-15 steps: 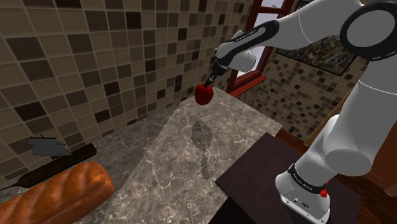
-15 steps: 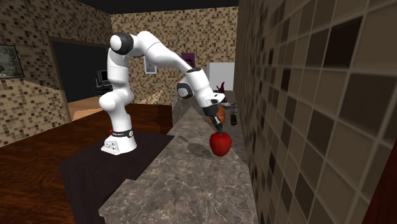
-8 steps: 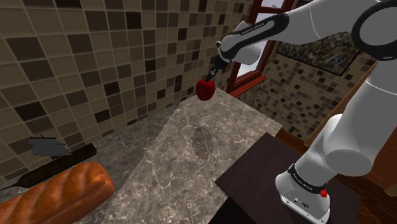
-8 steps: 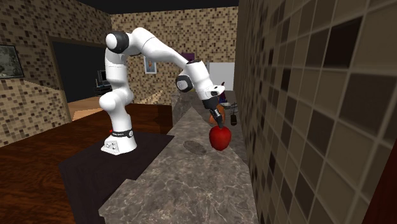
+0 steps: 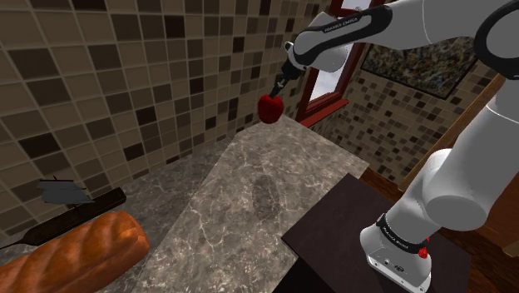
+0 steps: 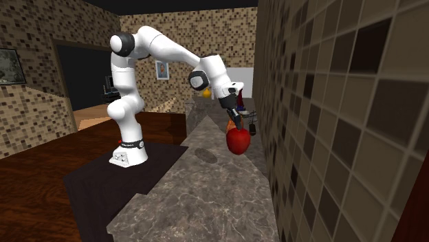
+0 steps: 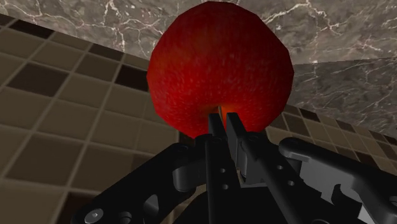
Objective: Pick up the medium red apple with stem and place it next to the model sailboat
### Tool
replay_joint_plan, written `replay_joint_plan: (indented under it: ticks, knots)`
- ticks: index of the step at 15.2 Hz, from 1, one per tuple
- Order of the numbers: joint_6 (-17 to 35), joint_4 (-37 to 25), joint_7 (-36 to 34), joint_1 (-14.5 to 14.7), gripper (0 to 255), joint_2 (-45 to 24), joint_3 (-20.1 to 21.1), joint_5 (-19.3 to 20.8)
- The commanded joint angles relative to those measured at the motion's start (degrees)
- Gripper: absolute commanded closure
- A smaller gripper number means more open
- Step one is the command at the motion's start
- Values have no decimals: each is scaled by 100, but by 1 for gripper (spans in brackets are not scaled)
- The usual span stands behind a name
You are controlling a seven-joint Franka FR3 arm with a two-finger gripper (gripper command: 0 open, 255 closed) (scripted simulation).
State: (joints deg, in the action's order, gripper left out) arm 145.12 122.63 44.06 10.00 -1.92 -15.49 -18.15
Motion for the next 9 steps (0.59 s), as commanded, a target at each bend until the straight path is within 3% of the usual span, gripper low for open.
replay_joint_plan:
  ticks: [1,9]
  knots:
    - [-131,-69,-85,2,255,72,-6,88]
    - [-687,-416,-358,-9,255,315,-18,369]
